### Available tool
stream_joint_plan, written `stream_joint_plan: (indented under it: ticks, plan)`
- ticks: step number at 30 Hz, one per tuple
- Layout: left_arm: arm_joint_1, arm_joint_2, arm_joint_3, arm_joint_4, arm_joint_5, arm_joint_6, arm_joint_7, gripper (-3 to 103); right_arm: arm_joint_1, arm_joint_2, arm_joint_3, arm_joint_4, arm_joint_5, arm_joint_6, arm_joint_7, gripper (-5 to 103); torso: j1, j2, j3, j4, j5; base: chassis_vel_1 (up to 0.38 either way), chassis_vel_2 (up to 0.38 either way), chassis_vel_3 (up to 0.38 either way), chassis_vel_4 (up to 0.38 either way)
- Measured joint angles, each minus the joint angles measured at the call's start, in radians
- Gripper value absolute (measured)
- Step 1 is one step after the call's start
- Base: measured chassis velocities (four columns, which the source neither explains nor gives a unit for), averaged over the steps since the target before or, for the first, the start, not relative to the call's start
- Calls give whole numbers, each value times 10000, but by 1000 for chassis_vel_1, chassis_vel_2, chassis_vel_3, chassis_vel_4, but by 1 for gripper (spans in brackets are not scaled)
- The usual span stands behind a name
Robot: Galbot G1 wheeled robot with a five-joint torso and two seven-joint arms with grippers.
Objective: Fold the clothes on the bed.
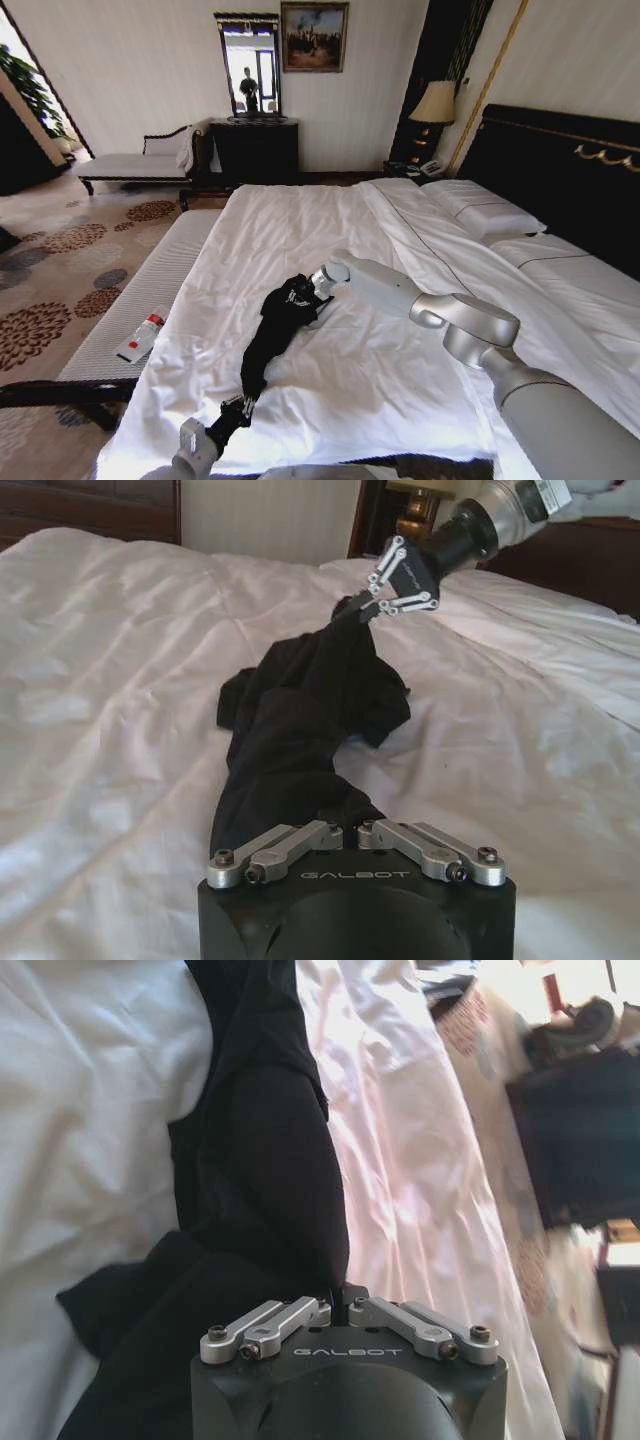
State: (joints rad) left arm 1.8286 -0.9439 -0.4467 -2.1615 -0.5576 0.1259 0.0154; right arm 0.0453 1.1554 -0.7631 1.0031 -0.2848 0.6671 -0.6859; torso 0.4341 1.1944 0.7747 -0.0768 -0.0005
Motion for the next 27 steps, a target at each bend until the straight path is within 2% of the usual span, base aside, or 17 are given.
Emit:
stream_joint_plan:
  ticks: [3,4,6,7,9,11,13,16,17,18,19,20,21,23,25,27]
  plan:
    - [-778,179,-505,-480,-712,258,-259,2,28,-931,475,646,731,-471,150,3,1,-1,0,-5,2,0,0,0,0]
    - [-778,179,-505,-480,-712,258,-259,2,28,-931,475,646,731,-471,150,3,1,-1,0,-5,2,0,0,0,0]
    - [-1740,585,-1164,-953,-1664,508,-589,2,-29,-1677,981,1358,1371,-933,428,3,1,0,0,-9,-2,0,0,0,0]
    - [-1740,585,-1164,-953,-1664,508,-589,2,-29,-1677,981,1358,1371,-933,428,3,1,0,0,-9,-2,0,0,0,0]
    - [-2688,1208,-1947,-1284,-2792,757,-935,2,-266,-2328,1578,2059,2252,-1549,726,3,1,-1,1,-1,-1,0,0,0,0]
    - [-3353,1836,-2478,-1375,-3581,874,-1179,2,-507,-2799,2043,2575,2805,-2036,1026,3,1,-1,0,-2,0,0,0,0,0]
    - [-3429,1906,-2527,-1382,-3671,889,-1208,2,-561,-2887,2124,2673,2915,-2134,1098,3,1,0,0,-2,0,0,0,0,0]
    - [-4195,2521,-2821,-1372,-4458,1033,-1466,2,-903,-3416,2706,3342,3591,-2839,1574,3,2,0,2,0,3,0,0,0,0]
    - [-5182,3051,-2835,-1222,-5125,1106,-1732,2,-1258,-3918,3330,4025,4315,-3543,2143,3,1,2,-1,-5,-2,0,0,0,0]
    - [-6039,3437,-2662,-957,-5611,1197,-1948,2,-1589,-4295,3769,4570,5002,-4138,2663,3,0,0,0,0,-1,0,0,0,0]
    - [-7413,4038,-2452,-354,-6266,1267,-2189,2,-2190,-4923,4631,5555,6308,-4993,3401,3,2,1,-1,-9,-4,0,0,0,0]
    - [-7413,4038,-2452,-354,-6266,1267,-2189,2,-2190,-4923,4631,5555,6308,-4993,3401,3,2,1,-1,-9,-4,0,0,0,0]
    - [-8019,4436,-2389,61,-6643,1281,-2205,2,-2744,-5330,5285,6243,7046,-5462,3721,3,2,1,0,-12,-2,0,0,0,0]
    - [-8469,4923,-2361,454,-6984,1285,-2145,2,-3543,-5853,6017,7052,7662,-5796,3946,3,3,0,1,-7,4,0,0,0,0]
    - [-8517,5013,-2361,497,-7038,1284,-2126,2,-3762,-5983,6190,7271,7775,-5865,4030,3,3,1,0,-7,1,0,0,0,0]
    - [-8602,5273,-2456,454,-7241,1268,-2097,2,-4508,-6408,6733,8101,8079,-6144,4448,3,0,1,0,-3,0,0,0,0,0]
